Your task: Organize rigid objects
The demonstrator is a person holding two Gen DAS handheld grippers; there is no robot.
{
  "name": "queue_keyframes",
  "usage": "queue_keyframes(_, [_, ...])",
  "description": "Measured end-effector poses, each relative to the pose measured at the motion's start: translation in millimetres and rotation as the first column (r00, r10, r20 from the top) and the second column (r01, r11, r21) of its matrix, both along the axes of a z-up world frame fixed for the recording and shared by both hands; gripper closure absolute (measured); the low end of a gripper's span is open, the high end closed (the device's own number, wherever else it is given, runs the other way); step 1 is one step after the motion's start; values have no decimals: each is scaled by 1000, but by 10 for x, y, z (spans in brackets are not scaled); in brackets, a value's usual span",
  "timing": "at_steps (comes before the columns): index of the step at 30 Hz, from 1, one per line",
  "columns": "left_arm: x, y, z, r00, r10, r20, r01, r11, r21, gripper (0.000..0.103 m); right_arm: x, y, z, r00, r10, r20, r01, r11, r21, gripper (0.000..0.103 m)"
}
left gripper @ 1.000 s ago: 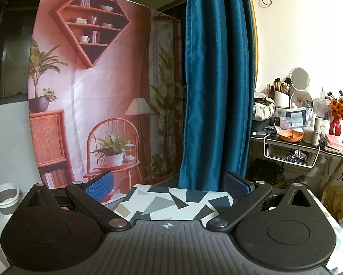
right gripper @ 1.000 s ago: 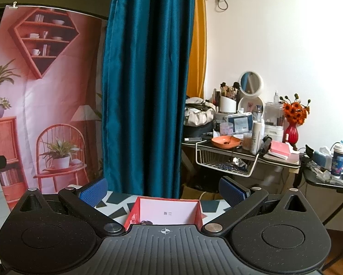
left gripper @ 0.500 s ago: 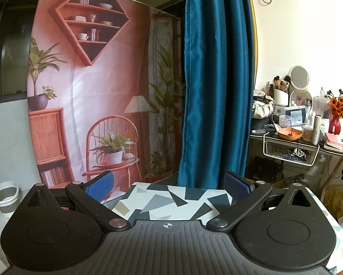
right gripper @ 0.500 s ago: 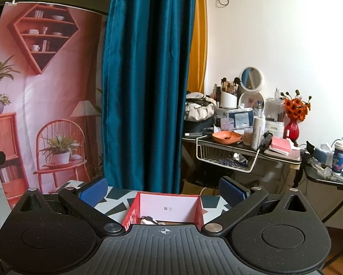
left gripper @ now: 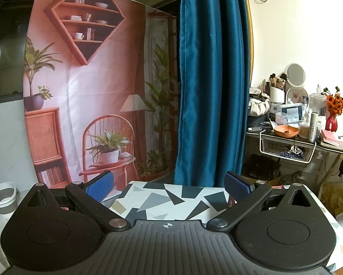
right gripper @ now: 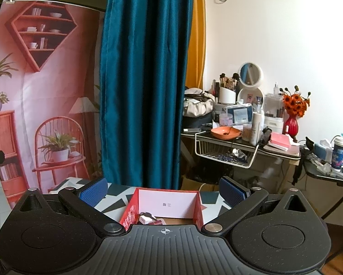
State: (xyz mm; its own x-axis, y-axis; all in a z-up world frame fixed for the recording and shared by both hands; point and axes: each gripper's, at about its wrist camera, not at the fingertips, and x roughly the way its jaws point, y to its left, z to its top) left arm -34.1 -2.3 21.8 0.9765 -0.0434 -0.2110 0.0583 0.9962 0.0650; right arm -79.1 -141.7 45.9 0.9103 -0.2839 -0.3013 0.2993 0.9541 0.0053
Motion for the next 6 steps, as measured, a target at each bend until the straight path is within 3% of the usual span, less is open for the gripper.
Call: queue_keyframes(6, [4, 1, -5, 1000, 0, -3, 0, 1000, 2, 0, -6, -20, -8, 1000, -2, -4, 2, 1000, 5, 0])
